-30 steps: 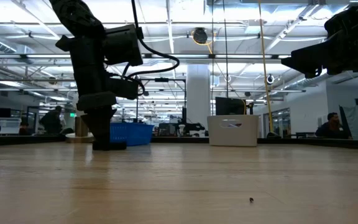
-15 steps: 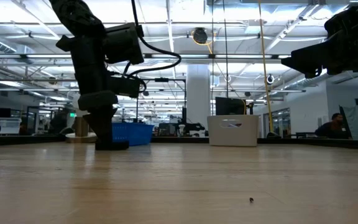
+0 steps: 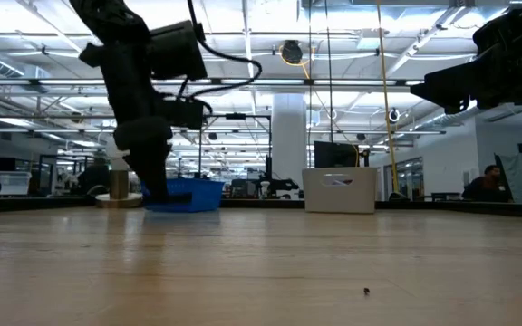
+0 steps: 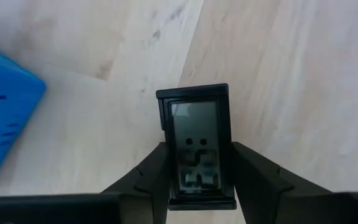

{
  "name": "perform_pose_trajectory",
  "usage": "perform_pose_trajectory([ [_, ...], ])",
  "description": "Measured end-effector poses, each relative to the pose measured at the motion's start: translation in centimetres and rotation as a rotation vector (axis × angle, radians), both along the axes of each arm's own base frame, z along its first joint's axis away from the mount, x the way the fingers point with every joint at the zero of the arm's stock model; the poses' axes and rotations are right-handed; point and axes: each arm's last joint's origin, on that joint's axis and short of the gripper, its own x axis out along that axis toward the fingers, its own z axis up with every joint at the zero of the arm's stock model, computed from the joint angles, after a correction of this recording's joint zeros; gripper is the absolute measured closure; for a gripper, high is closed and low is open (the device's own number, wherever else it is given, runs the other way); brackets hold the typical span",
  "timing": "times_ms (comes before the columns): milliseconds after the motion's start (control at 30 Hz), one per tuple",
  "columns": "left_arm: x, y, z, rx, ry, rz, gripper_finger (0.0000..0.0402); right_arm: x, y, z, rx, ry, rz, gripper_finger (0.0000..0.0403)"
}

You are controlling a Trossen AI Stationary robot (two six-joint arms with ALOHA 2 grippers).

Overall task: Pick & Place Office items
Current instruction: Put the black digital clock into the blue bin

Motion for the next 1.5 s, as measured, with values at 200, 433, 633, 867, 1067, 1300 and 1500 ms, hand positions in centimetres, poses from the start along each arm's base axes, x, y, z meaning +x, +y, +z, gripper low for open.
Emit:
perform_pose_trajectory([
  [200, -0.7, 0.0, 3.0, 0.015, -0.119, -0.017, 0.0265, 0.0, 0.0, 0.0, 0.000, 0.000, 0.000, 0.0181],
  [433, -1.4, 0.0, 6.2, 0.058, -0.309, -0.012, 0.0249, 0.0, 0.0, 0.0, 0.000, 0.000, 0.001, 0.0181],
  [633, -2.1, -0.1, 4.8, 0.048, -0.431, -0.067, 0.0266, 0.0, 0.0, 0.0, 0.000, 0.000, 0.001, 0.0181],
  [867, -3.8, 1.6, 3.0, 0.078, -0.550, 0.011, 0.0255, 0.0, 0.0, 0.0, 0.000, -0.001, 0.000, 0.0181],
  [1067, -4.8, 3.3, 4.4, 0.139, -0.683, 0.036, 0.0257, 0.0, 0.0, 0.0, 0.000, 0.000, 0.000, 0.0181],
  [1300, -6.2, 6.5, 5.5, 0.223, -0.699, 0.213, 0.0256, 0.0, 0.0, 0.0, 0.000, 0.000, 0.001, 0.0181],
  [1500, -6.9, 9.1, 4.4, 0.210, -0.650, 0.372, 0.0251, 0.0, 0.0, 0.0, 0.000, 0.000, 0.000, 0.0181],
])
